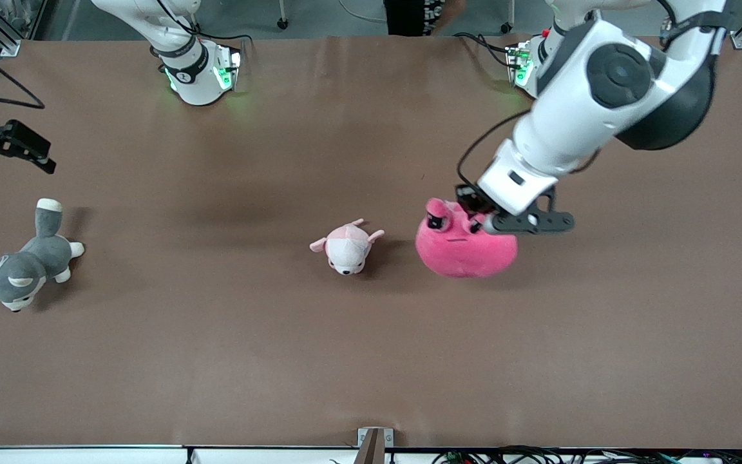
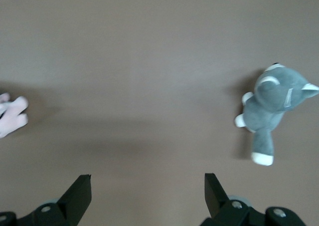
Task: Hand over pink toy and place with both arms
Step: 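Lift the pink plush and carry it toward the right gripper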
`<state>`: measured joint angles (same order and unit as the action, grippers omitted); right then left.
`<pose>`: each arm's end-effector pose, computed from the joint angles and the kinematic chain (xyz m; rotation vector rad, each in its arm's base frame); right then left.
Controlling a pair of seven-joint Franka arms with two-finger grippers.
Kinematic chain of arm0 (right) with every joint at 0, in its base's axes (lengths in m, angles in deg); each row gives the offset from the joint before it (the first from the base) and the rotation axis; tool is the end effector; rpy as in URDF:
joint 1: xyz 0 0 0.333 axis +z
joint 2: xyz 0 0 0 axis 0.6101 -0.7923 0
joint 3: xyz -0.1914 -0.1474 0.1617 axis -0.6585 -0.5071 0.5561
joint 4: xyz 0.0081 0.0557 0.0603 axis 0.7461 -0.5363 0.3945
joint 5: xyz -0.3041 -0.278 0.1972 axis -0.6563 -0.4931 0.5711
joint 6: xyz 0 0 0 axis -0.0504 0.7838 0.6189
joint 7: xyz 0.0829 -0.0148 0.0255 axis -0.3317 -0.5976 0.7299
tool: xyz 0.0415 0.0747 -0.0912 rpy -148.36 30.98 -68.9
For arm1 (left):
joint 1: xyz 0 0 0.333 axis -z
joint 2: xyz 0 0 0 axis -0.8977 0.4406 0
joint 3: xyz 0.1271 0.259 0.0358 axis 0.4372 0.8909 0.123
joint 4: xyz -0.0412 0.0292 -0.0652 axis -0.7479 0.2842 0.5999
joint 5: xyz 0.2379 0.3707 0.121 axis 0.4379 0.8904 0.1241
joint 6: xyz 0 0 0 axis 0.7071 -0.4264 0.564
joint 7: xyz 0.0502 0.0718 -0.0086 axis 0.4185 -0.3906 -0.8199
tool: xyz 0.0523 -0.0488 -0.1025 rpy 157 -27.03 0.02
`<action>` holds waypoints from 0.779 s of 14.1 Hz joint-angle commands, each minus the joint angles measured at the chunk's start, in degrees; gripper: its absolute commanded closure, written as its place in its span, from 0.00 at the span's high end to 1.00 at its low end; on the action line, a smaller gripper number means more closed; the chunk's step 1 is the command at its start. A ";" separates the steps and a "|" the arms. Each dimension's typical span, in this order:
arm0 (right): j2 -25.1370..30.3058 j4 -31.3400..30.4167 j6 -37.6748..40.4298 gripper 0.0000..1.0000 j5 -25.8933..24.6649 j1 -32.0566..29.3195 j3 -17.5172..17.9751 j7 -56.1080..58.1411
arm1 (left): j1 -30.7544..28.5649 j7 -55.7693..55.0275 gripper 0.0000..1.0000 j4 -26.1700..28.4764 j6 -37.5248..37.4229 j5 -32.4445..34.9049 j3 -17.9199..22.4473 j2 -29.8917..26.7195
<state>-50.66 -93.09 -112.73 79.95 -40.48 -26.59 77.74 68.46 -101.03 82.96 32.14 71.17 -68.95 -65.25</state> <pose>0.5943 -0.0061 0.6015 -3.1048 -0.0713 -0.0653 0.6018 -0.3921 0.4985 2.9117 0.1106 0.0251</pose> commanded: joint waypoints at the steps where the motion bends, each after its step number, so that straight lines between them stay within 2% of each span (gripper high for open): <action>1: 0.16 3.48 4.55 1.00 5.15 0.69 -0.17 -0.43 | 6.01 -8.16 0.01 -7.19 -0.35 0.05 0.20 3.40; 2: -0.01 3.48 4.47 1.00 7.61 0.86 -0.08 -0.35 | 8.13 -11.59 0.01 -8.42 0.87 0.14 0.47 4.19; 5: -3.08 3.04 4.91 0.99 22.36 1.21 -0.17 -0.44 | 12.27 -19.61 0.00 -9.14 5.27 0.14 0.65 4.64; 6: -3.96 3.13 4.82 0.94 25.36 2.17 -0.17 -0.44 | 13.41 -19.71 0.00 -9.49 6.41 -0.03 0.47 4.73; 8: -5.28 3.22 4.21 0.87 29.76 4.19 -0.17 -0.52 | 16.74 -20.50 0.00 -10.28 7.04 0.05 0.65 5.17; 11: -7.38 3.22 3.59 0.88 33.46 6.13 -0.08 -0.61 | 19.21 -27.59 0.00 -10.63 10.19 -0.03 0.56 5.86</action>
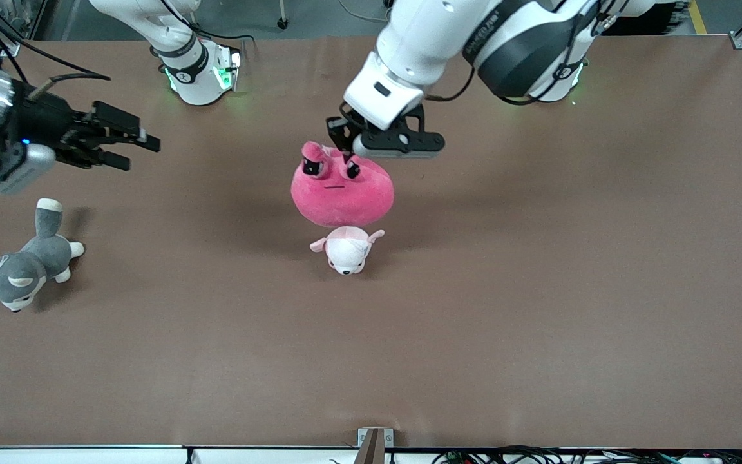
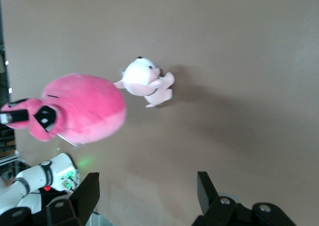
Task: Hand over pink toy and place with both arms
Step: 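Hold the pink plush with the left gripper while the right gripper approaches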
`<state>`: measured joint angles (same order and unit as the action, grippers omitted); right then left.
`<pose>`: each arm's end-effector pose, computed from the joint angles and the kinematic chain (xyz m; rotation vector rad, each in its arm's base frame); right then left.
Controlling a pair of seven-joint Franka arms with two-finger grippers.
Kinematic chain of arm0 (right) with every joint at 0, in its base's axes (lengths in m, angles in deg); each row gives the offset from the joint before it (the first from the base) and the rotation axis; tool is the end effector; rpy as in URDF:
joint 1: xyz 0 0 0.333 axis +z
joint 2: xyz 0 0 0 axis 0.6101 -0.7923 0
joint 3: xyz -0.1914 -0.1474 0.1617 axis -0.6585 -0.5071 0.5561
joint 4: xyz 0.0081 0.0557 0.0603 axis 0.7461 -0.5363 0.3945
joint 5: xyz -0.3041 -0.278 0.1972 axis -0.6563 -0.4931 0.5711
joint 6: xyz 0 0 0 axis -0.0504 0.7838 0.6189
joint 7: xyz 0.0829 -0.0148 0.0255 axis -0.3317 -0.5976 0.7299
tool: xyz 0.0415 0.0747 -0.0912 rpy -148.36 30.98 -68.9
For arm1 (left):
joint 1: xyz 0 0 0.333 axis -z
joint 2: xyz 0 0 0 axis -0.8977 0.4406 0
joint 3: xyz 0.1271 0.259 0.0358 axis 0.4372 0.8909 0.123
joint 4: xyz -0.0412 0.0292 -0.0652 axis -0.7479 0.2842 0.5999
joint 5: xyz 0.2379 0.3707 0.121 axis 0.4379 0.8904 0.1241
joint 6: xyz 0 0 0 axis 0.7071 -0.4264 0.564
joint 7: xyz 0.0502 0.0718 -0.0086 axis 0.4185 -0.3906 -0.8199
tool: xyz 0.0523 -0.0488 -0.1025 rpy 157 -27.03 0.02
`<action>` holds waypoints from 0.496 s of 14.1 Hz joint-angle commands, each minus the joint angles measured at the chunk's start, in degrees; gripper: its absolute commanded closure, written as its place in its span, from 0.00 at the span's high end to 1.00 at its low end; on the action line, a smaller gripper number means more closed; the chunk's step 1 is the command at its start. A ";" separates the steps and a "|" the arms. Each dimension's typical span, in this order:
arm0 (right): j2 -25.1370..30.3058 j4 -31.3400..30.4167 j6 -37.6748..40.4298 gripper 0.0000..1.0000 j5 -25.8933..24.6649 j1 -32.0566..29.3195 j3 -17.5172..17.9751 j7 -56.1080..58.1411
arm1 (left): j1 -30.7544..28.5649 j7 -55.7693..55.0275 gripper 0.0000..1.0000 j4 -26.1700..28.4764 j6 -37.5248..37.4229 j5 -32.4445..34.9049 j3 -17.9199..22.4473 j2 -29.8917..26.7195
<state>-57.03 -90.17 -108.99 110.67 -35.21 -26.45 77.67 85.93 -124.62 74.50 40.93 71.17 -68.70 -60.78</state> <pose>0.6097 0.1160 0.5767 -2.5565 -0.1817 0.1127 0.5016 -0.5660 0.5478 2.6914 0.3056 0.0468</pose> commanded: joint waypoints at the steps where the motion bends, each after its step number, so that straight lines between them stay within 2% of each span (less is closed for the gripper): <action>1: -1.81 0.21 -0.06 0.88 4.15 2.34 -0.30 -0.54 | 2.44 -5.85 0.00 -2.26 2.11 -0.04 0.31 1.58; 3: -3.04 0.30 -0.06 0.87 4.69 4.55 -0.22 -0.62 | 2.54 -6.14 0.00 -2.26 2.47 -0.04 0.40 2.20; 7: -3.31 0.21 0.03 0.76 4.60 9.46 -0.31 -0.71 | 2.80 -6.22 0.00 -2.26 3.08 -0.04 0.40 2.37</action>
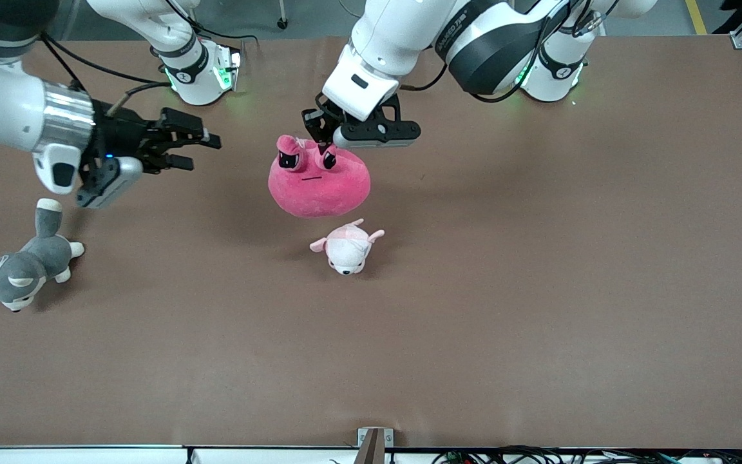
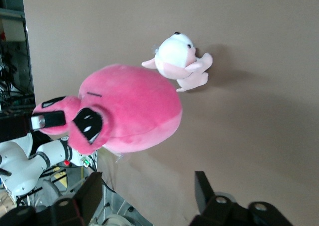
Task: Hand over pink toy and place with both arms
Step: 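Hold the pink plush with the left gripper while the right gripper approaches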
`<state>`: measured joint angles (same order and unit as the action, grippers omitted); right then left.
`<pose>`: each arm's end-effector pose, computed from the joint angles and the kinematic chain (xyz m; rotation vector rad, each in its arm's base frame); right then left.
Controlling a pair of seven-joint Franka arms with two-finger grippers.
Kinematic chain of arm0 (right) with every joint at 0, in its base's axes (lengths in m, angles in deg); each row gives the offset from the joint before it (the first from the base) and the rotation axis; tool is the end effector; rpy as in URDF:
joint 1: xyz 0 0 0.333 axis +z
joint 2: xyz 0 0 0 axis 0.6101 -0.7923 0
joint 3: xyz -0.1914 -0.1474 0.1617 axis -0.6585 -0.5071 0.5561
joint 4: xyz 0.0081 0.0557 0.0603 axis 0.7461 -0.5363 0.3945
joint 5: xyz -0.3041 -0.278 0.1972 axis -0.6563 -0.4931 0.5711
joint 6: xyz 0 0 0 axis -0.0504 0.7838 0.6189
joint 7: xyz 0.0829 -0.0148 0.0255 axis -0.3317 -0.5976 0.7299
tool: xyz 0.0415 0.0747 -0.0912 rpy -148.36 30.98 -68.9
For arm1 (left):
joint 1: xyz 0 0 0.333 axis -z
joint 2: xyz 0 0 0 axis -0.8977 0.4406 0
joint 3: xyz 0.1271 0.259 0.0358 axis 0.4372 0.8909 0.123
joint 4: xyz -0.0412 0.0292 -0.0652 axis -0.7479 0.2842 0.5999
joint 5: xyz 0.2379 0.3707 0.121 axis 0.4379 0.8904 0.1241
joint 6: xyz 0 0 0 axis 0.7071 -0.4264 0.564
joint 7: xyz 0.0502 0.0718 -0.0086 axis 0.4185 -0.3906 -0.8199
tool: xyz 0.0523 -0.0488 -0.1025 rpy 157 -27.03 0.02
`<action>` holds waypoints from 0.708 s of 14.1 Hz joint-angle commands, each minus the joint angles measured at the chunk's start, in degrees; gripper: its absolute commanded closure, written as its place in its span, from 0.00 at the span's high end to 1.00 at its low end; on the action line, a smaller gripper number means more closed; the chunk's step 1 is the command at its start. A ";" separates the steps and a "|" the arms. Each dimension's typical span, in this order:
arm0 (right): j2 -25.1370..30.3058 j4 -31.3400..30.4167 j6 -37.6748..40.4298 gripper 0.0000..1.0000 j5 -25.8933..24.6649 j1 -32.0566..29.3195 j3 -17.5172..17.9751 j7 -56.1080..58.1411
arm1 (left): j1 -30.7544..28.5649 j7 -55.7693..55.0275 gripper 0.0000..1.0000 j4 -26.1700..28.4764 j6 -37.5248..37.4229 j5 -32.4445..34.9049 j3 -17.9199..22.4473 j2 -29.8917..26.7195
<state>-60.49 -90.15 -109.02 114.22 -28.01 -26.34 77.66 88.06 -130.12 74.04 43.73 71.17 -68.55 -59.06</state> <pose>0.6026 0.2014 0.5440 -2.4819 -0.3114 0.2377 0.4916 -0.5878 0.5377 2.6458 0.3989 0.0134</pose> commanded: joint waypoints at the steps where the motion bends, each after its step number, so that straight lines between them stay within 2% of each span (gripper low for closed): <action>1: 0.14 0.19 -0.12 0.73 1.05 3.06 -0.41 -2.62 | 0.67 -0.73 0.00 -1.80 0.28 -0.04 0.25 0.57; 10: -1.79 0.45 -6.36 0.73 1.14 9.03 -0.41 -9.05 | 0.67 -0.82 0.00 -1.80 0.37 -0.04 0.25 0.92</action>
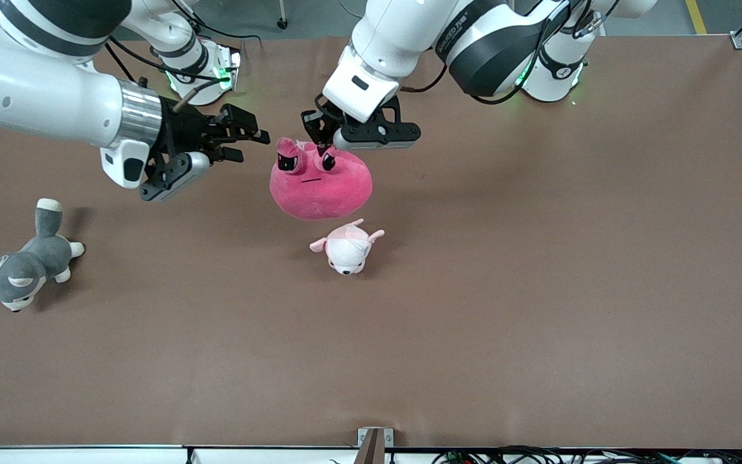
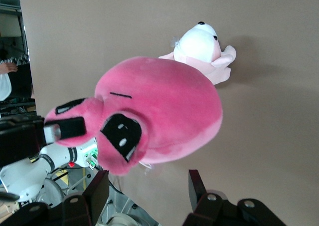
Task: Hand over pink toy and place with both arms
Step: 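Hold the pink plush with the left gripper while the right gripper approaches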
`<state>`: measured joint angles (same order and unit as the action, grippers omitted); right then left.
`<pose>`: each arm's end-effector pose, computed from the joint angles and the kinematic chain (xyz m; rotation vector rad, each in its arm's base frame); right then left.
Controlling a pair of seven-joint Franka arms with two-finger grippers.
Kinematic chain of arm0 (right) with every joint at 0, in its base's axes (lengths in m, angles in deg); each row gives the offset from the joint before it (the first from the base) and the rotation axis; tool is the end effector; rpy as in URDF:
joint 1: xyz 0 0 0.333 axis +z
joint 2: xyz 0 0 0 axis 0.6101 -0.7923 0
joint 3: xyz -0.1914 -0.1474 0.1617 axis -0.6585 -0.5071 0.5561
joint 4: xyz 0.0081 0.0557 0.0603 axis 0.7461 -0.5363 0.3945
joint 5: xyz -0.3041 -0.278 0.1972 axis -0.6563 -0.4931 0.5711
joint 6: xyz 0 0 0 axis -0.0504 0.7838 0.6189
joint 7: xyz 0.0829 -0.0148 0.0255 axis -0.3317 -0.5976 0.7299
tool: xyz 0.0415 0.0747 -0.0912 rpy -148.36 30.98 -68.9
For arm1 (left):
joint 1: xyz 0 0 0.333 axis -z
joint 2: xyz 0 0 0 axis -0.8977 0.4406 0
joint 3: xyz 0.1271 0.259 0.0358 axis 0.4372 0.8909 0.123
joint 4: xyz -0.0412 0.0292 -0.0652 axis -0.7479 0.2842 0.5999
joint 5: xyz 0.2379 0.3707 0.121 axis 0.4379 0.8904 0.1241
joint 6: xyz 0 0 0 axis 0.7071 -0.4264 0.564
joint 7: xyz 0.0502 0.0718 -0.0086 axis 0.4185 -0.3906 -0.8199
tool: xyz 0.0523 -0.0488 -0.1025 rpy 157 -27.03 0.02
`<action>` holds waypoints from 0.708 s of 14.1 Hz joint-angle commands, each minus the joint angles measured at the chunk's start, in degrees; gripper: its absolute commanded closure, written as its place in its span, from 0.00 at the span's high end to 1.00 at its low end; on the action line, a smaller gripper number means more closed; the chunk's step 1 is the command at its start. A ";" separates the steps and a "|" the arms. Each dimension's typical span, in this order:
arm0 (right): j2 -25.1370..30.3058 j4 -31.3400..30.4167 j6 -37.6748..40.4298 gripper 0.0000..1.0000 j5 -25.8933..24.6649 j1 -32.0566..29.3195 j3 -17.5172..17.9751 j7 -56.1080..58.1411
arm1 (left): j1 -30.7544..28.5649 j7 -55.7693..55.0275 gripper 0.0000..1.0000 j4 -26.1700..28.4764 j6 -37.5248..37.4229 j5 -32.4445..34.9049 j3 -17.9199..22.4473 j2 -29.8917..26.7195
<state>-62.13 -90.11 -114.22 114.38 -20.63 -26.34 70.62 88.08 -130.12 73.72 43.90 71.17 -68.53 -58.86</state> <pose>0.5902 0.2785 0.5314 -2.4995 -0.2710 0.2626 0.4931 -0.5880 0.5389 2.6402 0.4002 0.0154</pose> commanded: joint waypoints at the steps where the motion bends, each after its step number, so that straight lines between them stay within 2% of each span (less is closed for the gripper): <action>1: -0.23 0.41 -1.51 0.73 0.98 2.02 -0.42 -2.10 | 0.65 -0.81 0.00 -1.48 0.20 -0.04 0.23 0.80; 10: -1.90 0.32 -5.11 0.73 0.19 5.01 -0.50 -2.01 | 0.65 -0.81 0.00 -1.39 0.20 0.05 0.23 1.68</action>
<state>-63.20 -90.10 -118.24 114.38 -16.67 -26.35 69.38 88.09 -130.13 73.72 43.90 71.17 -68.53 -57.56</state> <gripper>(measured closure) 0.273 0.903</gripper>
